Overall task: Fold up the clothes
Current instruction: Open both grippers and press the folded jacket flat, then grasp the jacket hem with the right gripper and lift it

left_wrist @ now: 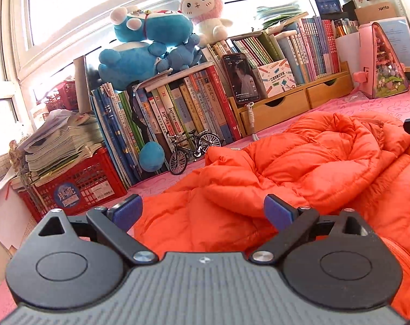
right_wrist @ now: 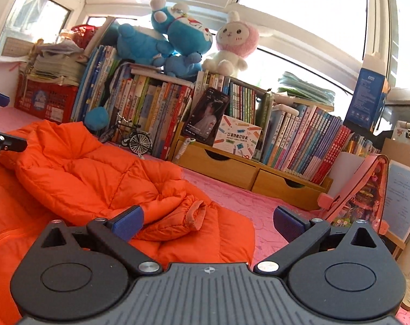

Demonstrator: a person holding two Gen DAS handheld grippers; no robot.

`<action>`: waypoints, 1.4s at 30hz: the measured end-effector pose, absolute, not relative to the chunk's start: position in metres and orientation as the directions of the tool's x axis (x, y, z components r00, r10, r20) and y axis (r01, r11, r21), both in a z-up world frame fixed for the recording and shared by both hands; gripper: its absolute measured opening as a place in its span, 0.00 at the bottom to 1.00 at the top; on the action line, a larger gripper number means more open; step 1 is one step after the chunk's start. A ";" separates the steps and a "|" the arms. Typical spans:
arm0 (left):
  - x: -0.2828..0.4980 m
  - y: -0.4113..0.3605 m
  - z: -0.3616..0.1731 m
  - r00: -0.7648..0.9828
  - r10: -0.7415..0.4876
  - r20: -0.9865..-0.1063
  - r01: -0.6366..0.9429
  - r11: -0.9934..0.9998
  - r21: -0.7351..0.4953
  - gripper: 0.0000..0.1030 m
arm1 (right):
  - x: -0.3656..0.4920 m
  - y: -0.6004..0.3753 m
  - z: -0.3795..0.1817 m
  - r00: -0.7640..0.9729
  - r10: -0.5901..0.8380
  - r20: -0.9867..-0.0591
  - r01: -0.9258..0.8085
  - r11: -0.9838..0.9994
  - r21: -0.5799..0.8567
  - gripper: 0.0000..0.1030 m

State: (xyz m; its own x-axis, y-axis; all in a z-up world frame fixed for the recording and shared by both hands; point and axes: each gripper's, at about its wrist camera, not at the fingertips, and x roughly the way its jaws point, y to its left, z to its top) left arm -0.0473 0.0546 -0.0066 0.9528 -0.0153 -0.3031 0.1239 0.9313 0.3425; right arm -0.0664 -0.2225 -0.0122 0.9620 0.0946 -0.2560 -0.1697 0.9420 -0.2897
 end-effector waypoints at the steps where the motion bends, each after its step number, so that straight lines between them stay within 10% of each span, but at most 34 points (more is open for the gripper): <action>1: -0.060 0.058 -0.008 0.953 -0.012 -0.303 0.119 0.934 0.337 0.95 | -0.082 -0.232 -0.012 0.957 0.115 -0.267 -0.191 0.940 -0.281 1.00; 13: -0.160 0.095 -0.036 0.921 0.106 -0.375 0.036 0.935 0.353 0.95 | -0.215 -0.285 -0.049 0.846 0.106 -0.522 -0.263 0.935 -0.238 0.90; 21: -0.195 0.127 -0.059 0.875 -0.011 -0.485 0.060 0.994 0.087 0.95 | -0.215 -0.305 -0.075 0.742 0.290 -0.604 -0.317 0.946 0.065 0.82; 31: -0.206 0.132 -0.062 0.876 -0.052 -0.480 0.057 0.998 -0.003 0.94 | -0.189 -0.324 -0.084 0.557 0.592 -0.582 -0.363 0.804 0.470 0.50; 42: -0.207 0.095 -0.019 0.927 -0.157 -0.339 0.185 0.981 0.052 0.94 | -0.180 -0.300 -0.011 0.380 0.837 -0.394 -0.558 0.547 0.624 0.46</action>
State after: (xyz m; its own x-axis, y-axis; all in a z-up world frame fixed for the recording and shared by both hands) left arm -0.2068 0.0954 -0.0192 0.9275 -0.1569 -0.3394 0.1850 0.9814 0.0516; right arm -0.1797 -0.3004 -0.0108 0.3796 0.8371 -0.3940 -0.5579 0.5469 0.6242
